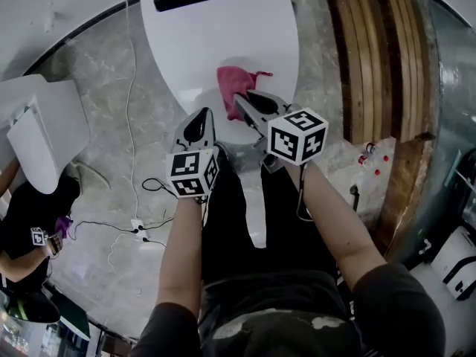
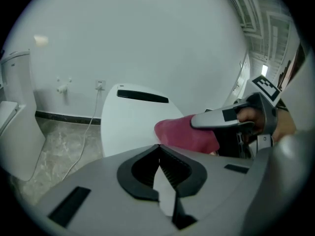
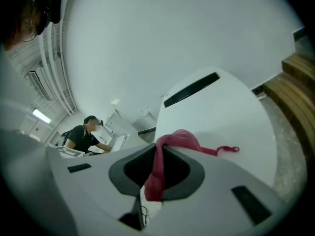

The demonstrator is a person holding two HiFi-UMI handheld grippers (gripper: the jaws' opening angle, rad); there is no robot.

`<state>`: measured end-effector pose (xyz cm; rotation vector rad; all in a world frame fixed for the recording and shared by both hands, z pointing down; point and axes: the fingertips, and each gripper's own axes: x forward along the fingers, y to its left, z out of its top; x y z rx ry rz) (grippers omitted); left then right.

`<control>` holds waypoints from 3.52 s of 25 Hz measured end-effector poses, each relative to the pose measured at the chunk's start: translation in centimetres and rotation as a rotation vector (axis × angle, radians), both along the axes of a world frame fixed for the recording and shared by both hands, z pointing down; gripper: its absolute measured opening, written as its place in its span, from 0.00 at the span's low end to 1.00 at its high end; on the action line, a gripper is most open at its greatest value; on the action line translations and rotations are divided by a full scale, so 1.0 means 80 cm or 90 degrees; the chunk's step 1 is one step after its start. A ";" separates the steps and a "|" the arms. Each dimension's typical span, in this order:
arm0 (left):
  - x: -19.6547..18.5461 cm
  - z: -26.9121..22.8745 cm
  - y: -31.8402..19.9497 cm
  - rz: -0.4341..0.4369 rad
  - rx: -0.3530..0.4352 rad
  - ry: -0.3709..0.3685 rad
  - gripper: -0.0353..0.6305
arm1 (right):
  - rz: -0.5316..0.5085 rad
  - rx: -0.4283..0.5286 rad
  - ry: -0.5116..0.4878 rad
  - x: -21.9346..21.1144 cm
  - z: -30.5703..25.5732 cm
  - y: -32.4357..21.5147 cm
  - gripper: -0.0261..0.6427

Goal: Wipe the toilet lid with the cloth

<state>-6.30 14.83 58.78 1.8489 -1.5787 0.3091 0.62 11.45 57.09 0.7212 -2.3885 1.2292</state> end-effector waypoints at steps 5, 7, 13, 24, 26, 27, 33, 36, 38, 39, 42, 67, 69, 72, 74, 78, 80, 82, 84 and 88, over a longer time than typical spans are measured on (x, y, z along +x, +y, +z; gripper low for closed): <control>-0.073 -0.003 0.021 -0.014 -0.001 -0.012 0.06 | -0.013 -0.034 -0.023 -0.095 0.012 0.056 0.10; -0.093 0.002 0.029 -0.022 -0.005 -0.014 0.06 | -0.010 -0.041 -0.014 -0.112 0.030 0.062 0.10; -0.093 0.032 0.051 -0.028 -0.034 -0.012 0.06 | 0.009 -0.048 0.045 -0.075 0.078 0.049 0.10; 0.062 0.031 0.020 0.020 -0.032 0.008 0.06 | 0.110 -0.042 0.092 0.144 0.086 -0.028 0.10; 0.091 0.027 0.010 0.025 -0.027 0.007 0.06 | 0.126 -0.037 0.098 0.185 0.086 -0.045 0.10; 0.104 0.025 0.007 0.025 -0.025 0.008 0.06 | 0.133 -0.035 0.102 0.203 0.086 -0.051 0.10; 0.154 0.018 0.012 0.020 -0.031 0.014 0.06 | 0.124 -0.037 0.099 0.252 0.082 -0.055 0.10; 0.161 0.019 0.026 0.023 -0.048 0.013 0.06 | 0.107 -0.037 0.071 0.228 0.064 -0.038 0.10; 0.151 0.021 0.035 0.013 -0.055 0.011 0.06 | 0.087 -0.036 0.048 0.196 0.051 -0.022 0.10; 0.142 0.022 0.038 0.007 -0.058 0.010 0.06 | 0.072 -0.035 0.037 0.177 0.045 -0.013 0.10; 0.110 0.024 0.047 0.001 -0.060 0.002 0.06 | 0.023 -0.035 0.006 0.109 0.032 0.021 0.10; 0.043 0.039 0.094 0.054 -0.064 0.004 0.06 | 0.041 -0.078 0.126 0.102 0.103 0.101 0.10; 0.057 0.033 0.085 0.051 -0.058 0.004 0.06 | 0.056 -0.073 0.134 0.129 0.103 0.085 0.10; 0.078 0.026 0.072 0.046 -0.052 0.000 0.06 | 0.080 -0.072 0.135 0.167 0.103 0.060 0.10; 0.092 0.023 0.064 0.041 -0.049 -0.002 0.06 | 0.092 -0.067 0.132 0.189 0.100 0.041 0.10; 0.120 0.020 0.053 0.030 -0.047 -0.006 0.06 | 0.102 -0.051 0.122 0.218 0.092 0.009 0.10; 0.133 0.017 0.049 0.022 -0.046 -0.009 0.06 | 0.099 -0.046 0.113 0.227 0.085 0.000 0.10; 0.145 0.011 0.047 0.010 -0.046 -0.010 0.06 | 0.097 -0.045 0.100 0.237 0.076 -0.006 0.10; 0.155 0.000 0.049 -0.005 -0.049 -0.008 0.06 | 0.101 -0.047 0.093 0.249 0.065 -0.007 0.10; 0.168 -0.041 0.056 -0.020 -0.043 -0.012 0.06 | 0.114 -0.053 0.072 0.265 0.027 -0.001 0.10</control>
